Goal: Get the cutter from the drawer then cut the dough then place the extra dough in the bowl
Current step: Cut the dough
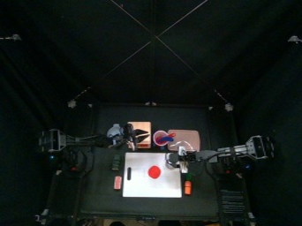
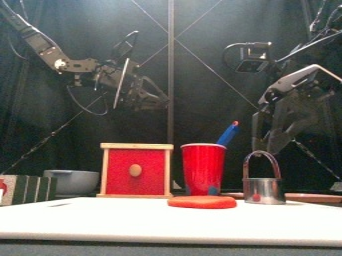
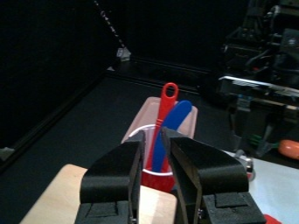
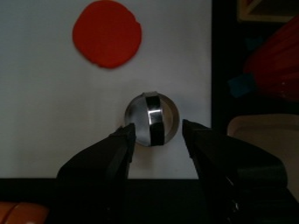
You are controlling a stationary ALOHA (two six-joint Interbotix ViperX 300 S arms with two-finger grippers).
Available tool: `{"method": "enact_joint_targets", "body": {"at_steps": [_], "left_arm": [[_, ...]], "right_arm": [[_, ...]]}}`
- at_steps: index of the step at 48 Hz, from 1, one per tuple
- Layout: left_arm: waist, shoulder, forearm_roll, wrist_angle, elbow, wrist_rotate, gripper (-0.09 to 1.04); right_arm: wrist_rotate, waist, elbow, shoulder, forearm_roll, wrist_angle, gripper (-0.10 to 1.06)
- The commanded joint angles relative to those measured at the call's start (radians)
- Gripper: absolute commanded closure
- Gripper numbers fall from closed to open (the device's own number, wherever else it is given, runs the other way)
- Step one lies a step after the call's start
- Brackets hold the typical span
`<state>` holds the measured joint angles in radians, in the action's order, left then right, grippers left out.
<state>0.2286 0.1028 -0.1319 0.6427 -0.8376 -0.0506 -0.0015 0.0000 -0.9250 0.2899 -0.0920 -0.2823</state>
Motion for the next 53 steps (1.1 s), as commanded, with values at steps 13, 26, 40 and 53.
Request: {"method": "enact_joint_targets", "body": {"at_steps": [13,26,40,53], "left_arm": [[-0.1,0.017,-0.11,0.086,-0.075,-0.005,0.29],[-0.19,0.003,-0.11,0.086,-0.091,-0.014,0.3],[-0.262,-0.031,-0.129,0.086,-0.098,-0.009,0.3],[-0.267,-0.023,-0.16,0.086,-0.13,-0.009,0.3]], "right_arm": [[0.006,0.0,0.037,-0.052,-0.02,0.052,0.28],[0.017,0.029,0.1,-0.054,-0.02,0.051,0.51],[0.023,0.087,0.308,-0.158,0.002,-0.023,0.52],[0.023,0.121,0.396,-0.278,-0.005,-0.041,0.52]]}}
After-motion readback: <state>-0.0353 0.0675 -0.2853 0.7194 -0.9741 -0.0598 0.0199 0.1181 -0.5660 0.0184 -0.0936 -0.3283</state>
